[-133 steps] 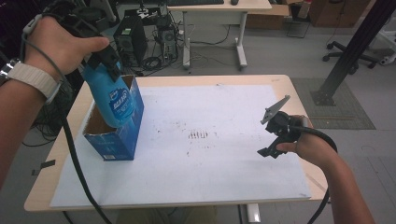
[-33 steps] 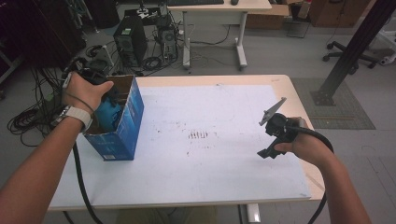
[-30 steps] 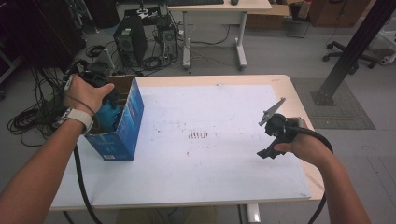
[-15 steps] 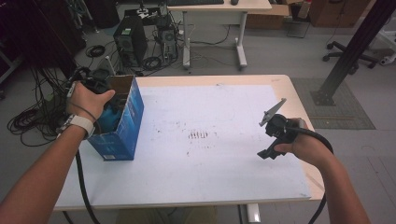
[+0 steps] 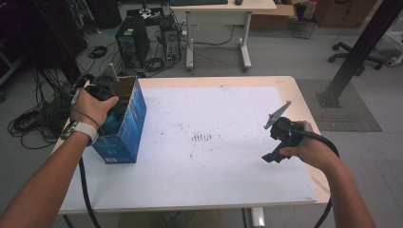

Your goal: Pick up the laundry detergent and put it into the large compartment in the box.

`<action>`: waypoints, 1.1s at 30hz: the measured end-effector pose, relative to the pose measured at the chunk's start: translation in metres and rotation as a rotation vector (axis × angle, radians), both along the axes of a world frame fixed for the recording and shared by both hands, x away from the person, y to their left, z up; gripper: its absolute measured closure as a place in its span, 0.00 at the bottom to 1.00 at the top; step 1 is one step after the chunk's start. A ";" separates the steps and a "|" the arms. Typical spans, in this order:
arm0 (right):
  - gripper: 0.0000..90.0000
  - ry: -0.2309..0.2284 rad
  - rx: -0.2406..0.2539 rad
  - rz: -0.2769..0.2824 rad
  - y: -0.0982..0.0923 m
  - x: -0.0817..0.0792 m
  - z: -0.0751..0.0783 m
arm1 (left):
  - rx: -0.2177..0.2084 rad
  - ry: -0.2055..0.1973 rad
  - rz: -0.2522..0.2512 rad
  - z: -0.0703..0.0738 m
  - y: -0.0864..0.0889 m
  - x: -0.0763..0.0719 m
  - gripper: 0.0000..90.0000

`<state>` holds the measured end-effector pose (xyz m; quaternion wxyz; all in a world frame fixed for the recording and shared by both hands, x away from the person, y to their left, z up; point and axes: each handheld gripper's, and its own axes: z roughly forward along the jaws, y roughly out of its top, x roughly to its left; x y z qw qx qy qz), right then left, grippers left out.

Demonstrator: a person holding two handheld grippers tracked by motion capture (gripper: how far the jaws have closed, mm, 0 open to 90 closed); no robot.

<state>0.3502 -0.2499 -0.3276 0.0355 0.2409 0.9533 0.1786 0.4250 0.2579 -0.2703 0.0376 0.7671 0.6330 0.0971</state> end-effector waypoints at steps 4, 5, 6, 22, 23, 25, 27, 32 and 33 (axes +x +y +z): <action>0.10 -0.002 0.001 0.003 0.000 0.001 -0.001 | 0.000 0.001 -0.001 -0.003 0.001 0.000 0.42; 0.10 -0.001 0.001 0.003 0.000 0.001 -0.001 | 0.000 -0.002 -0.001 -0.003 0.001 0.000 0.42; 0.10 0.000 0.000 0.002 0.001 0.001 -0.001 | 0.000 0.004 0.000 -0.003 0.000 0.000 0.42; 0.10 0.006 0.000 0.001 0.003 0.000 -0.003 | 0.006 0.007 -0.009 -0.005 -0.001 0.001 0.40; 0.10 0.006 0.000 0.001 0.003 0.000 -0.003 | 0.008 0.003 -0.009 -0.005 -0.001 0.001 0.40; 0.10 0.005 0.000 0.003 0.003 0.000 -0.003 | 0.004 0.004 -0.009 -0.005 0.000 0.002 0.40; 0.10 0.006 -0.001 0.004 0.003 0.000 -0.003 | 0.005 0.004 -0.009 -0.005 0.000 0.002 0.39; 0.10 0.009 -0.003 0.002 0.004 0.000 -0.003 | 0.007 0.003 -0.010 -0.005 0.001 0.002 0.36; 0.10 0.009 -0.003 0.003 0.004 0.000 -0.003 | 0.007 0.003 -0.010 -0.005 0.001 0.002 0.35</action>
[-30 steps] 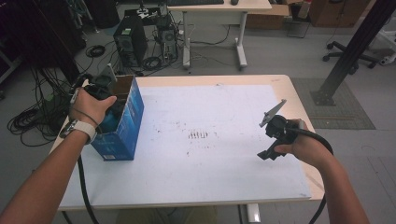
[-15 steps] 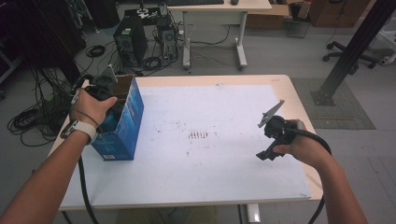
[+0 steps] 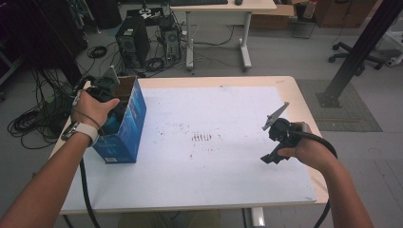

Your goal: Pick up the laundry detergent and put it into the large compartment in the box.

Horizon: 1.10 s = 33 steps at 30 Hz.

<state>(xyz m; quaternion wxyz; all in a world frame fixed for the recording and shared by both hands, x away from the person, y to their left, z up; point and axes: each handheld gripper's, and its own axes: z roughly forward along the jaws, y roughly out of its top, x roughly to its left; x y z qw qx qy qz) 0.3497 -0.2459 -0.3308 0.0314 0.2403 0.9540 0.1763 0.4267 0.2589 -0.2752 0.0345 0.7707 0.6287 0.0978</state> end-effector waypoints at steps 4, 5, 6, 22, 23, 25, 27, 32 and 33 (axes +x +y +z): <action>0.10 -0.002 0.001 0.004 0.000 0.000 0.000 | -0.006 0.002 -0.002 0.001 0.001 0.000 0.31; 0.10 -0.002 0.001 0.004 0.000 0.000 0.000 | -0.007 0.002 -0.002 0.001 0.000 0.000 0.31; 0.10 -0.002 0.002 0.005 0.000 0.000 0.000 | -0.008 0.003 -0.003 0.001 0.000 0.000 0.31; 0.10 -0.007 0.004 0.004 -0.001 -0.003 0.003 | 0.004 -0.012 -0.011 0.004 -0.001 -0.002 0.22; 0.10 -0.008 0.003 0.004 -0.001 -0.003 0.003 | 0.006 -0.012 -0.012 0.005 -0.001 -0.002 0.22; 0.10 -0.010 0.005 0.006 0.000 -0.003 0.003 | 0.009 -0.014 -0.015 0.006 -0.002 -0.002 0.22; 0.10 -0.011 0.005 0.007 0.000 -0.004 0.004 | 0.014 -0.015 -0.018 0.006 -0.002 -0.003 0.22; 0.10 -0.013 0.008 0.009 0.000 -0.005 0.004 | 0.020 -0.016 -0.022 0.008 -0.003 -0.003 0.21; 0.10 -0.011 0.006 0.008 0.000 -0.005 0.004 | 0.023 -0.018 -0.023 0.008 -0.003 -0.003 0.21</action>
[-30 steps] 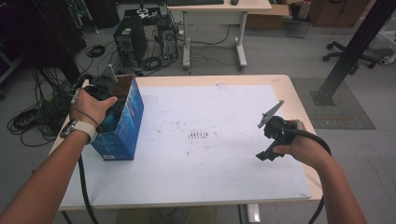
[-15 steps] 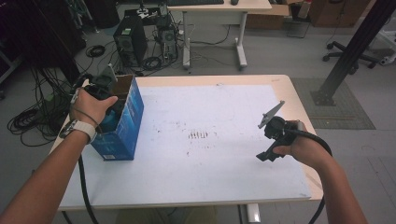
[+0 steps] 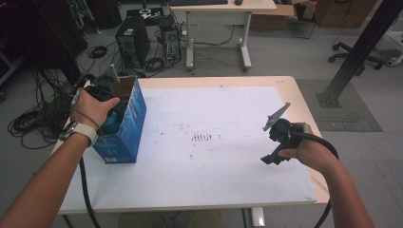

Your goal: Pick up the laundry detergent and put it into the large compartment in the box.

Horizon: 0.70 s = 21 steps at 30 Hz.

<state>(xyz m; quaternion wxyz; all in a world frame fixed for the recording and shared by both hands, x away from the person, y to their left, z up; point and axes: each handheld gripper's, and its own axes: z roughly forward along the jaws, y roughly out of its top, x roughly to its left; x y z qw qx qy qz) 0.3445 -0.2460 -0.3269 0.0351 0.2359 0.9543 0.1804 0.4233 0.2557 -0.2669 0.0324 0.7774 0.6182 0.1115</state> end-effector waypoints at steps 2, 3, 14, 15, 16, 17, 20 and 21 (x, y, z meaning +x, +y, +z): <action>0.10 -0.001 0.001 -0.003 0.000 -0.001 0.000 | 0.007 -0.004 -0.003 0.001 0.000 0.000 0.20; 0.10 0.000 0.002 -0.003 -0.001 -0.001 0.000 | 0.008 -0.006 -0.003 0.002 -0.001 0.000 0.20; 0.10 -0.005 0.002 -0.004 -0.001 -0.003 0.001 | 0.005 -0.013 -0.011 0.004 -0.001 -0.002 0.16; 0.10 -0.004 0.002 -0.003 -0.001 -0.003 0.002 | 0.000 -0.012 -0.011 0.004 0.000 -0.003 0.15; 0.10 -0.004 0.001 -0.004 -0.001 -0.003 0.002 | 0.000 -0.011 -0.011 0.005 0.000 -0.003 0.15; 0.10 -0.005 0.001 -0.002 0.000 -0.003 0.002 | 0.000 -0.011 -0.012 0.005 -0.001 -0.003 0.14; 0.10 -0.005 0.003 -0.003 0.000 -0.003 0.003 | 0.000 -0.010 -0.015 0.005 -0.001 -0.004 0.14; 0.10 -0.006 0.002 -0.002 0.001 -0.003 0.003 | 0.000 -0.011 -0.015 0.005 -0.001 -0.004 0.14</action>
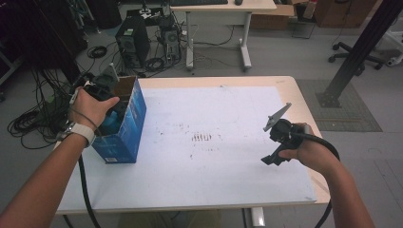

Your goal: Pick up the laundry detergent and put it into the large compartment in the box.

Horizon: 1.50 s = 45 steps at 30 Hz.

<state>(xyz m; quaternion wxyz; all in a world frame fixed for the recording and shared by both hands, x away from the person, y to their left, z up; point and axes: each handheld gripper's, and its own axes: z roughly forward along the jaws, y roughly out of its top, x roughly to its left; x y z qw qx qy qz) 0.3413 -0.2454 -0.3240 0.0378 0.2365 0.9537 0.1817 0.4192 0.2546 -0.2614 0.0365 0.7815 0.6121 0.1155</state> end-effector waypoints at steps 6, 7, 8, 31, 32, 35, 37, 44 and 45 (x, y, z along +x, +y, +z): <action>0.10 -0.002 -0.002 0.001 0.000 -0.001 0.001 | -0.013 -0.003 0.001 0.003 0.002 -0.001 0.13; 0.10 -0.002 -0.001 0.001 0.000 -0.001 0.001 | -0.015 -0.002 -0.001 0.003 0.002 -0.001 0.13; 0.10 -0.001 -0.003 -0.001 0.000 -0.001 0.001 | -0.013 -0.004 -0.001 0.004 0.002 -0.002 0.13; 0.10 -0.013 0.003 -0.003 -0.001 -0.006 0.006 | -0.011 -0.027 -0.022 0.030 -0.001 -0.010 0.12; 0.10 -0.012 0.000 -0.002 -0.001 -0.006 0.006 | -0.010 -0.025 -0.024 0.032 -0.001 -0.011 0.12; 0.10 -0.016 0.003 -0.001 -0.001 -0.006 0.007 | -0.007 -0.030 -0.026 0.036 -0.001 -0.012 0.12; 0.10 -0.016 0.003 -0.003 -0.001 -0.007 0.008 | -0.007 -0.028 -0.027 0.038 -0.001 -0.013 0.12; 0.10 -0.020 0.004 -0.003 -0.001 -0.008 0.010 | -0.005 -0.033 -0.040 0.046 -0.004 -0.017 0.12; 0.10 -0.020 0.004 -0.004 -0.001 -0.009 0.010 | -0.007 -0.036 -0.042 0.048 -0.004 -0.018 0.12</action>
